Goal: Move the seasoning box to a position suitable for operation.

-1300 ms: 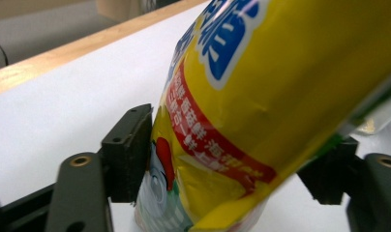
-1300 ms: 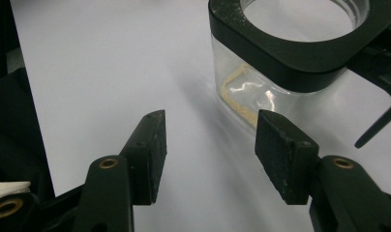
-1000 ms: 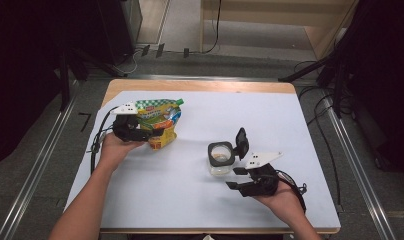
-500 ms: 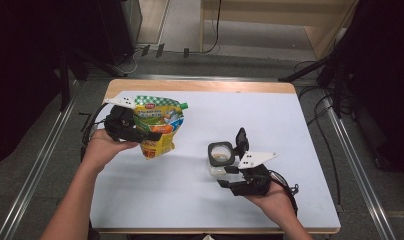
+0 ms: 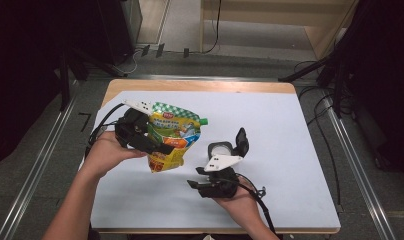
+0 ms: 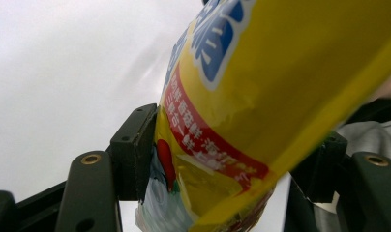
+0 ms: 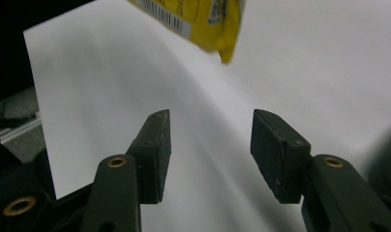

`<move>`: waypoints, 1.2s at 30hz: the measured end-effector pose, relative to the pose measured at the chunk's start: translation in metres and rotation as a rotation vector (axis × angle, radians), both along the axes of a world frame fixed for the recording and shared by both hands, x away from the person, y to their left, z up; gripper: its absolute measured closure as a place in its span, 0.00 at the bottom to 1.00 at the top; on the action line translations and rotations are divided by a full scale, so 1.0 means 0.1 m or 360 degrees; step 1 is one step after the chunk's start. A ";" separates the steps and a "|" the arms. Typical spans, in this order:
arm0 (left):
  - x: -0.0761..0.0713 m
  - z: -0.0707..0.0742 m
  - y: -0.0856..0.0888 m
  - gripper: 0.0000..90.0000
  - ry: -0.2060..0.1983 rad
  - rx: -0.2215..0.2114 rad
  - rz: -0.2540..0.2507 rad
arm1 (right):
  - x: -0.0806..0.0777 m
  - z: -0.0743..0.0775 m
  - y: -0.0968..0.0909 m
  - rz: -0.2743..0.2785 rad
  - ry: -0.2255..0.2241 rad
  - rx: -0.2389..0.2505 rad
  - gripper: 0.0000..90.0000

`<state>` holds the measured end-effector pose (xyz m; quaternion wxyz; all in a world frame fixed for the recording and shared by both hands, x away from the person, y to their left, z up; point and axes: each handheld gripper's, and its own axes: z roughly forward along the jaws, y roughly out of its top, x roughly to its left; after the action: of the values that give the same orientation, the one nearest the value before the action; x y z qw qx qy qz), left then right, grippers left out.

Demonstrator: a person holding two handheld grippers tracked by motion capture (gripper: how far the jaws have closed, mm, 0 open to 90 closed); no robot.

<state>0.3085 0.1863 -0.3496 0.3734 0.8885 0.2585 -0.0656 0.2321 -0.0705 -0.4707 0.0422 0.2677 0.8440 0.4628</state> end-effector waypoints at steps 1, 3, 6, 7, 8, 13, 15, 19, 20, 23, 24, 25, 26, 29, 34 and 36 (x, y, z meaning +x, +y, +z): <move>-0.01 0.01 -0.02 0.40 0.0018 0.0016 -0.0007 | 0.01 -0.01 0.06 -0.0006 0.0012 0.0019 0.56; -0.01 0.01 -0.04 0.40 0.0047 0.0033 -0.0015 | 0.02 -0.04 0.17 -0.0017 -0.0002 0.0029 0.56; 0.00 0.00 -0.08 0.40 0.0127 0.0057 0.0007 | 0.05 -0.07 0.30 -0.0049 -0.0003 0.0068 0.56; 0.00 -0.01 -0.09 0.40 0.0149 0.0065 0.0008 | 0.05 -0.08 0.33 -0.0059 -0.0002 0.0084 0.56; 0.00 -0.02 -0.10 0.40 0.0166 0.0072 0.0010 | 0.06 -0.08 0.36 -0.0059 -0.0008 0.0095 0.56; 0.02 -0.07 -0.16 0.40 0.0225 0.0109 0.0019 | 0.04 -0.12 0.50 -0.0014 -0.0114 0.0054 0.55; 0.00 -0.09 -0.22 0.40 0.0216 0.0135 0.0015 | 0.02 -0.14 0.56 -0.0013 -0.0161 0.0027 0.52; 0.00 -0.11 -0.31 0.40 0.0231 0.0194 0.0071 | 0.03 -0.18 0.65 -0.0045 -0.0193 0.0004 0.48; -0.01 -0.11 -0.33 0.40 0.0222 0.0198 0.0080 | 0.02 -0.18 0.67 -0.0043 -0.0186 -0.0004 0.49; 0.00 -0.11 -0.33 0.40 0.0228 0.0161 0.0100 | 0.02 -0.18 0.68 -0.0053 -0.0125 0.0063 0.51; -0.01 -0.11 -0.33 0.40 0.0226 0.0150 0.0097 | 0.00 -0.18 0.69 -0.0054 -0.0116 0.0078 0.52; 0.00 -0.11 -0.32 0.41 0.0233 0.0136 0.0108 | 0.00 -0.17 0.70 -0.0056 -0.0112 0.0084 0.53; 0.00 -0.11 -0.31 0.41 0.0241 0.0117 0.0121 | -0.01 -0.17 0.71 -0.0044 -0.0113 0.0094 0.56; 0.01 -0.13 -0.31 0.43 0.0258 0.0082 0.0138 | -0.07 -0.14 0.75 0.0024 -0.0117 0.0101 0.63; -0.01 -0.14 -0.31 0.44 0.0217 0.0075 0.0125 | -0.08 -0.14 0.76 -0.0012 -0.0116 0.0114 0.63; -0.01 -0.14 -0.32 0.44 0.0228 0.0084 0.0137 | -0.07 -0.15 0.75 -0.0013 -0.0099 0.0126 0.63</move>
<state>0.3079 0.1540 -0.3634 0.3329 0.8792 0.3240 -0.1061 0.2247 0.0049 -0.4853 0.0597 0.2579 0.8223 0.5037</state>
